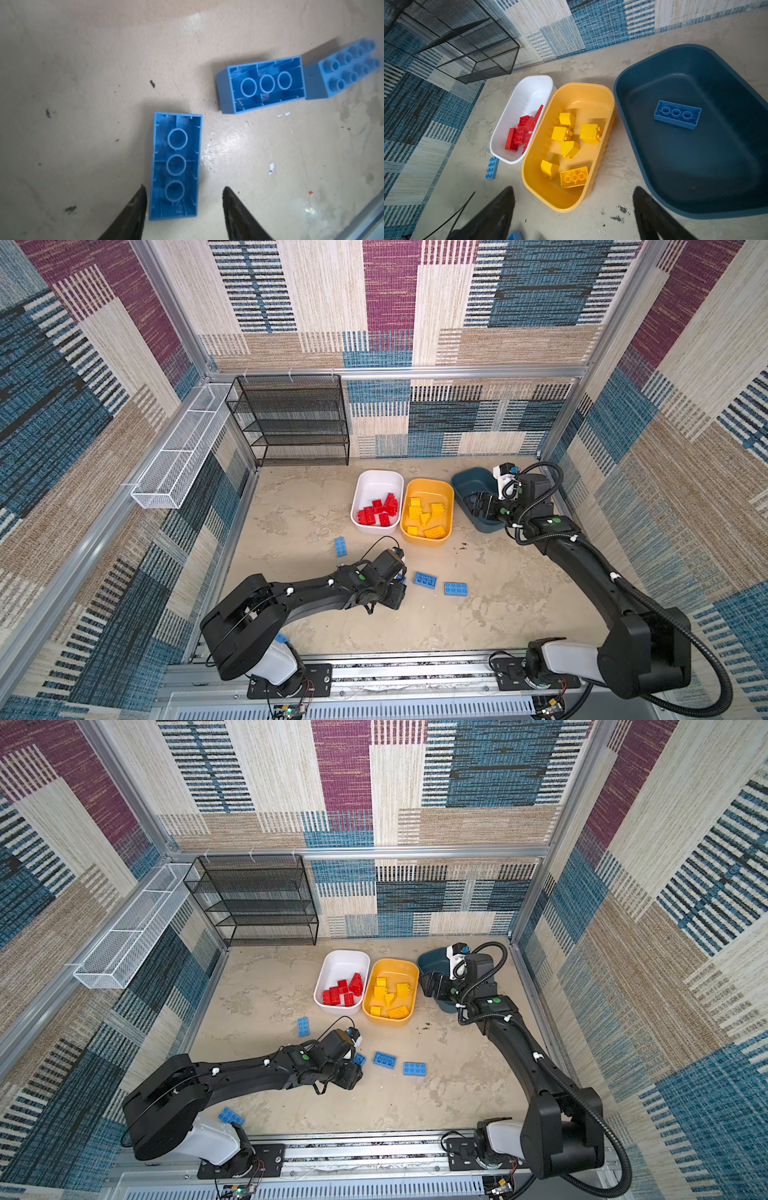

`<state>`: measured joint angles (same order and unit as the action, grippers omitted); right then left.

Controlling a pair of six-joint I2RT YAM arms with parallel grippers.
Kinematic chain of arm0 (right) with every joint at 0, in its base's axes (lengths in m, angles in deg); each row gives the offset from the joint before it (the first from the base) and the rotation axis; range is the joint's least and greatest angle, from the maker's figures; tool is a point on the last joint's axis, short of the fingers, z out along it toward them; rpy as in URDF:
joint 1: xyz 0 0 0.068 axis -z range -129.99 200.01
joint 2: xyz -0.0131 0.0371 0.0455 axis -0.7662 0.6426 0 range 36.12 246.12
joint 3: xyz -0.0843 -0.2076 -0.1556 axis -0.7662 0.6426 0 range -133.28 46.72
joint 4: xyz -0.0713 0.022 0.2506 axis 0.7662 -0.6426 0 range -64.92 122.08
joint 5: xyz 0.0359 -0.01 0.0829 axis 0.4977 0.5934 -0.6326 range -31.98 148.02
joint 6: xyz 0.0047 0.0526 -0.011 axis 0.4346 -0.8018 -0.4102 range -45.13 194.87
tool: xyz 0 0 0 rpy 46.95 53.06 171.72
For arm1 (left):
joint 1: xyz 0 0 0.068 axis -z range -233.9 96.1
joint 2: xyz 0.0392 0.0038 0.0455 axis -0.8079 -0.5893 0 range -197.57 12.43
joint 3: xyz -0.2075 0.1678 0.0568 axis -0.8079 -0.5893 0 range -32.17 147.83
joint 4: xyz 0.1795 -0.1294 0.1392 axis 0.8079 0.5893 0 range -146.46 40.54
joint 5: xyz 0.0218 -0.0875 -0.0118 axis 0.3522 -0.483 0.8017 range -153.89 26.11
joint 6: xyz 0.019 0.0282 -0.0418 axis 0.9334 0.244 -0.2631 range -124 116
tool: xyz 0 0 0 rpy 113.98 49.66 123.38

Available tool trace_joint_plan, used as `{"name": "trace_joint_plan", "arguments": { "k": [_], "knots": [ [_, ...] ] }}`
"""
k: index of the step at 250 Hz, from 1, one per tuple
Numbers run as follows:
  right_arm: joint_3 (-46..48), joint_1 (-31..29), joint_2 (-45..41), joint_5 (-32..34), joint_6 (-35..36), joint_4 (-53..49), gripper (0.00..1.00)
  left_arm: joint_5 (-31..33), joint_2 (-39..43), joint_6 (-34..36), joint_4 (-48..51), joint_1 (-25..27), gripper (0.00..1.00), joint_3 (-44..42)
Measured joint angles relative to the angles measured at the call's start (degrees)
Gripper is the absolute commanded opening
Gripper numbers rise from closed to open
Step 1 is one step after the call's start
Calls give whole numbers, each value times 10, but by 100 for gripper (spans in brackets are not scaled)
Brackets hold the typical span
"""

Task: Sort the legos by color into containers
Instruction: 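Lower the left gripper and grasp a blue 2x3 brick, then drop the blue brick into the teal tub with left while right withdraws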

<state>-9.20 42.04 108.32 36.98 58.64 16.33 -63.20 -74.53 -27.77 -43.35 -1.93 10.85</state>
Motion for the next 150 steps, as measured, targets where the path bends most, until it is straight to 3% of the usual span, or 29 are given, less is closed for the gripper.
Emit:
{"name": "trace_joint_plan", "arguments": {
  "k": [52,91,150],
  "knots": [
    [21,-12,-37,-4,0,0,88,42,-29,17,21,16,47,25],
    [24,-22,-50,-4,0,-1,87,65,-47,27,39,25,32,43],
    [22,-33,-67,-9,-2,-5,86,81,-33,30,71,37,28,62]
  ]
}}
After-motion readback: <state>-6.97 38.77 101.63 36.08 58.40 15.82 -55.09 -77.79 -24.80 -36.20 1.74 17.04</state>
